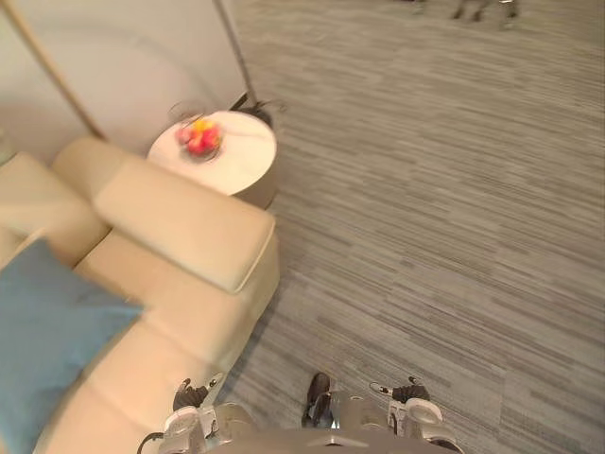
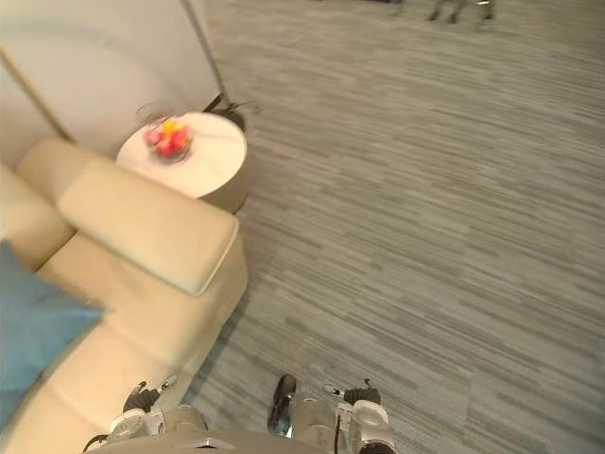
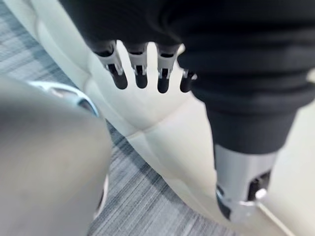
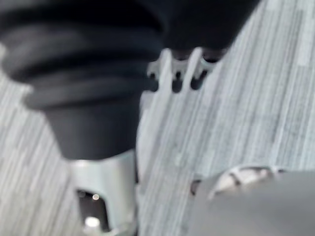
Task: Pick up cushions and gather them together orderly.
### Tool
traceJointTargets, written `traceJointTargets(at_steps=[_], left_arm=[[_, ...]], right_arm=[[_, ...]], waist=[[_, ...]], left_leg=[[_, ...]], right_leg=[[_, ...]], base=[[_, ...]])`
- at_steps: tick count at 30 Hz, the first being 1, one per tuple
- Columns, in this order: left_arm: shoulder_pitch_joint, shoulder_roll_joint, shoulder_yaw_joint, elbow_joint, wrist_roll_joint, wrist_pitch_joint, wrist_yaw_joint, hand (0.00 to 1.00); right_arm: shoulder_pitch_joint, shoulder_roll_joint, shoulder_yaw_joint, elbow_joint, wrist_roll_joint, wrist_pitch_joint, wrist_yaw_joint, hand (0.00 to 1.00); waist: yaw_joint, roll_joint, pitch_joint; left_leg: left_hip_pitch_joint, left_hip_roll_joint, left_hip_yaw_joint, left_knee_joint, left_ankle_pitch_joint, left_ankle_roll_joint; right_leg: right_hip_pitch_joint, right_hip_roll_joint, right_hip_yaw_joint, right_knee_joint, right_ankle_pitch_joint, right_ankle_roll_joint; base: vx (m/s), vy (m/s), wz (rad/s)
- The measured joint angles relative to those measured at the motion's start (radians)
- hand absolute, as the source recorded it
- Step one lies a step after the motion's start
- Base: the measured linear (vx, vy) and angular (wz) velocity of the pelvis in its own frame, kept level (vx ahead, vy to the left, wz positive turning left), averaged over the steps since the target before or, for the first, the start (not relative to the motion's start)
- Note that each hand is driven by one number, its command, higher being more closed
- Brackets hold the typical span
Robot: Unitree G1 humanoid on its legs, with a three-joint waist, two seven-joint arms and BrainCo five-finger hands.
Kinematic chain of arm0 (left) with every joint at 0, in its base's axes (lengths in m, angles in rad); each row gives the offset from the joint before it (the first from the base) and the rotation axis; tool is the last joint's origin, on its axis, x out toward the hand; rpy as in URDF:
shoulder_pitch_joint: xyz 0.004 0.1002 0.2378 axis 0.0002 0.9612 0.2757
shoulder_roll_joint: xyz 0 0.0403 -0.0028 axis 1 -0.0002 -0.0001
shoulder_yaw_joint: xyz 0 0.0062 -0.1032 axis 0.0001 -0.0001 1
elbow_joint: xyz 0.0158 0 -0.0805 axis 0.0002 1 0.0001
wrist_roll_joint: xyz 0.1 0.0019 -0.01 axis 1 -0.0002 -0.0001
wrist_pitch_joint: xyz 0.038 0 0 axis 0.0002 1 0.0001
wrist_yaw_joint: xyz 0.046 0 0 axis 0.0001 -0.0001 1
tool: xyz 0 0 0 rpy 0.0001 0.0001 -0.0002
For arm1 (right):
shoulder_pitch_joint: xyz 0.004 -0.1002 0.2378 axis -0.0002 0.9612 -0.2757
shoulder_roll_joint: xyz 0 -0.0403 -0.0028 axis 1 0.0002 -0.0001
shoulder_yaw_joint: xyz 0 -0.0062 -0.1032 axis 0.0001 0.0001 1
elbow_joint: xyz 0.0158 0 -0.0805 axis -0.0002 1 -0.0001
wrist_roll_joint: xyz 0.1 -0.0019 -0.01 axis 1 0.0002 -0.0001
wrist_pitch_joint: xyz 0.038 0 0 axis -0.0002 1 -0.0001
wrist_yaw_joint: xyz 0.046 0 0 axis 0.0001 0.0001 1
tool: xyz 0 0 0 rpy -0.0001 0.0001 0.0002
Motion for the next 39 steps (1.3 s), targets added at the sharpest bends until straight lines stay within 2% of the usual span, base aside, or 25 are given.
traceJointTargets(at_steps=[4,6,8,9,10,12,13,15,17,18,19,20,24,25,26,28,29,30,31,33,34,35,36,38,39], left_arm=[[0.001,-0.004,-0.011,-0.045,0.000,-0.001,-0.001,0.00],[0.002,-0.020,0.005,-0.063,0.001,-0.001,0.002,0.00],[0.004,-0.019,0.010,-0.061,0.002,0.001,0.002,0.00],[0.011,-0.019,0.011,-0.058,0.003,0.001,0.002,0.00],[0.014,-0.015,0.012,-0.052,0.002,0.001,0.002,0.00],[0.004,0.005,0.003,-0.060,0.003,0.001,0.001,0.00],[0.006,0.008,-0.009,-0.059,0.004,0.003,-0.001,0.00],[0.009,0.016,-0.040,-0.056,0.002,0.003,0.000,0.00],[0.008,0.035,-0.076,-0.050,0.002,0.004,0.001,0.00],[0.008,0.046,-0.085,-0.050,0.001,0.004,0.001,0.00],[0.006,0.052,-0.085,-0.049,0.000,0.004,0.002,0.00],[-0.001,0.065,-0.083,-0.039,0.000,0.004,0.004,0.00],[-0.013,0.042,-0.113,-0.009,0.000,0.004,0.006,0.00],[-0.013,0.040,-0.114,-0.008,0.000,0.005,0.008,0.00],[-0.012,0.043,-0.118,-0.007,0.000,0.005,0.009,0.00],[-0.009,0.037,-0.115,-0.011,-0.005,0.004,0.009,0.00],[-0.007,0.043,-0.117,-0.014,-0.004,0.003,0.008,0.00],[-0.002,0.046,-0.118,-0.013,-0.001,0.003,0.008,0.00],[0.009,0.050,-0.118,-0.016,0.000,0.003,0.008,0.00],[0.014,0.049,-0.122,-0.017,0.000,0.004,0.008,0.00],[0.022,0.047,-0.123,-0.018,0.000,0.004,0.008,0.00],[0.031,0.041,-0.123,-0.022,0.000,0.004,0.008,0.00],[0.055,0.035,-0.123,-0.022,0.000,0.006,0.008,0.00],[0.065,0.031,-0.123,-0.016,0.002,0.006,0.007,0.00],[0.069,0.039,-0.125,-0.010,0.002,0.005,0.008,0.00]], right_arm=[[0.003,0.009,0.003,-0.007,0.003,0.001,-0.012,0.00],[0.024,0.011,0.017,-0.028,0.022,0.001,-0.014,0.00],[0.032,0.011,0.017,-0.029,0.035,-0.001,-0.014,0.00],[0.036,0.016,0.017,-0.035,0.038,-0.001,-0.014,0.00],[0.037,0.025,0.016,-0.056,0.043,0.000,-0.014,0.00],[0.081,0.050,0.013,-0.084,0.065,-0.011,-0.013,0.00],[0.081,0.049,0.017,-0.085,0.065,-0.010,-0.013,0.00],[0.075,0.048,0.017,-0.080,0.068,-0.014,-0.013,0.00],[0.049,0.045,0.021,-0.043,0.068,-0.011,-0.012,0.00],[0.031,0.041,0.036,-0.025,0.067,-0.013,-0.011,0.00],[0.017,0.041,0.037,-0.017,0.067,-0.012,-0.011,0.00],[-0.011,0.040,0.037,-0.007,0.068,-0.014,-0.011,0.00],[-0.007,-0.004,0.029,0.020,0.080,-0.012,-0.014,0.00],[0.001,-0.013,0.024,0.019,0.098,-0.013,-0.014,0.00],[0.011,-0.013,0.026,0.019,0.114,-0.015,-0.017,0.00],[0.014,-0.016,0.028,0.018,0.117,-0.018,-0.023,0.00],[0.013,-0.024,0.036,0.015,0.122,-0.021,-0.036,0.00],[0.014,-0.020,0.037,0.014,0.127,-0.021,-0.037,0.00],[0.003,-0.015,0.033,0.011,0.137,-0.021,-0.040,0.00],[-0.006,-0.020,0.032,0.015,0.139,-0.020,-0.052,0.00],[-0.009,-0.019,0.033,0.015,0.139,-0.019,-0.052,0.00],[-0.003,-0.018,0.033,0.014,0.139,-0.016,-0.052,0.00],[0.002,-0.025,0.033,0.012,0.139,-0.017,-0.053,0.00],[0.010,-0.035,0.034,0.013,0.141,-0.017,-0.054,0.00],[0.024,-0.025,0.036,0.013,0.145,-0.014,-0.054,0.00]], waist=[[0.028,-0.007,0.011],[0.046,-0.008,0.014],[0.049,-0.007,0.012],[0.053,0.016,0.001],[0.057,0.012,-0.003],[0.047,-0.057,-0.011],[0.045,-0.056,-0.014],[0.038,-0.068,-0.023],[0.037,-0.067,-0.021],[0.032,-0.065,-0.021],[0.034,-0.063,-0.020],[0.037,-0.060,-0.020],[0.014,-0.003,-0.017],[0.015,0.000,-0.013],[0.016,0.006,-0.007],[0.020,0.024,0.004],[0.031,0.043,0.017],[0.039,0.032,0.021],[0.051,0.040,0.016],[0.056,0.049,0.021],[0.067,0.049,0.022],[0.074,0.052,0.023],[0.076,0.063,0.024],[0.088,0.075,0.020],[0.092,0.058,0.014]], left_leg=[[-0.087,-0.110,-0.105,-0.173,-0.017,0.016],[-0.109,-0.179,-0.261,-0.324,-0.003,-0.005],[-0.069,-0.200,-0.345,-0.401,0.032,0.005],[-0.060,-0.187,-0.335,-0.419,0.042,0.020],[-0.053,-0.169,-0.291,-0.423,0.045,0.025],[-0.020,-0.180,-0.191,-0.405,0.038,0.026],[-0.011,-0.177,-0.177,-0.408,0.032,0.035],[0.022,-0.163,-0.065,-0.448,0.044,0.037],[0.061,-0.157,0.013,-0.467,0.043,0.038],[0.077,-0.149,0.045,-0.476,0.043,0.037],[0.089,-0.141,0.061,-0.485,0.043,0.037],[0.104,-0.126,0.072,-0.509,0.049,0.026],[0.133,-0.121,0.066,-0.533,0.057,0.013],[0.120,-0.107,0.064,-0.470,0.058,0.013],[0.065,-0.064,0.044,-0.282,0.058,0.012],[0.026,-0.021,0.011,-0.125,0.078,0.039],[-0.039,0.020,-0.042,0.078,0.176,0.081],[-0.058,0.022,-0.059,0.124,0.174,0.076],[-0.092,0.002,-0.090,0.149,0.108,0.061],[-0.169,-0.058,-0.132,0.065,0.028,0.054],[-0.191,-0.089,-0.145,-0.038,0.025,0.052],[-0.204,-0.117,-0.164,-0.155,0.031,0.041],[-0.198,-0.134,-0.201,-0.356,0.058,-0.005],[-0.177,-0.136,-0.202,-0.395,0.138,0.000],[-0.157,-0.151,-0.170,-0.418,0.118,0.012]], right_leg=[[0.015,0.045,0.149,-0.023,0.000,0.000],[0.003,0.081,0.263,-0.024,0.001,0.003],[0.009,0.125,0.360,-0.037,0.011,0.017],[0.025,0.148,0.393,-0.042,0.017,0.021],[-0.005,0.148,0.386,0.031,-0.002,0.031],[-0.008,0.079,0.392,0.130,-0.109,0.074],[-0.014,0.069,0.381,0.132,-0.128,0.094],[-0.062,-0.029,0.256,0.186,-0.161,0.144],[-0.065,-0.154,0.036,0.185,-0.155,0.121],[-0.046,-0.213,-0.105,0.163,-0.104,0.103],[-0.041,-0.226,-0.157,0.154,-0.075,0.117],[-0.042,-0.220,-0.238,0.141,-0.042,0.081],[-0.016,-0.177,-0.244,0.083,-0.036,0.071],[0.002,-0.166,-0.236,0.063,-0.038,0.073],[0.052,-0.134,-0.224,0.014,-0.038,0.074],[0.095,-0.099,-0.207,-0.021,-0.038,0.075],[0.153,-0.058,-0.156,-0.055,-0.050,0.065],[0.159,-0.054,-0.133,-0.061,-0.051,0.064],[0.164,-0.047,-0.078,-0.068,-0.056,0.061],[0.164,-0.044,0.008,-0.088,-0.055,0.058],[0.160,-0.045,0.061,-0.095,-0.057,0.061],[0.161,-0.046,0.104,-0.099,-0.064,0.072],[0.167,-0.043,0.147,-0.104,-0.074,0.092],[0.184,-0.032,0.196,-0.118,-0.072,0.113],[0.203,-0.039,0.238,-0.145,-0.067,0.125]], base=[[0.06,0.051,-1.35],[0.04,0.088,-1.66],[0.07,0.126,-1.88],[0.15,0.135,-1.94],[0.14,0.095,-1.56],[0.19,0.107,-1.19],[0.22,0.135,-1.06],[0.17,0.090,-1.12],[0.18,0.018,-1.09],[0.21,-0.005,-1.05],[0.21,-0.059,-1.20],[0.16,-0.083,-0.96],[0.19,-0.070,-0.47],[0.12,-0.027,-0.36],[0.11,-0.042,-0.34],[0.09,-0.034,-0.47],[0.08,0.001,-0.74],[0.12,0.062,-1.12],[0.12,0.087,-1.06],[0.15,0.116,-1.22],[0.15,0.156,-1.31],[0.21,0.233,-1.59],[0.20,0.234,-1.39],[0.21,0.188,-0.97],[0.37,0.174,-0.54]])
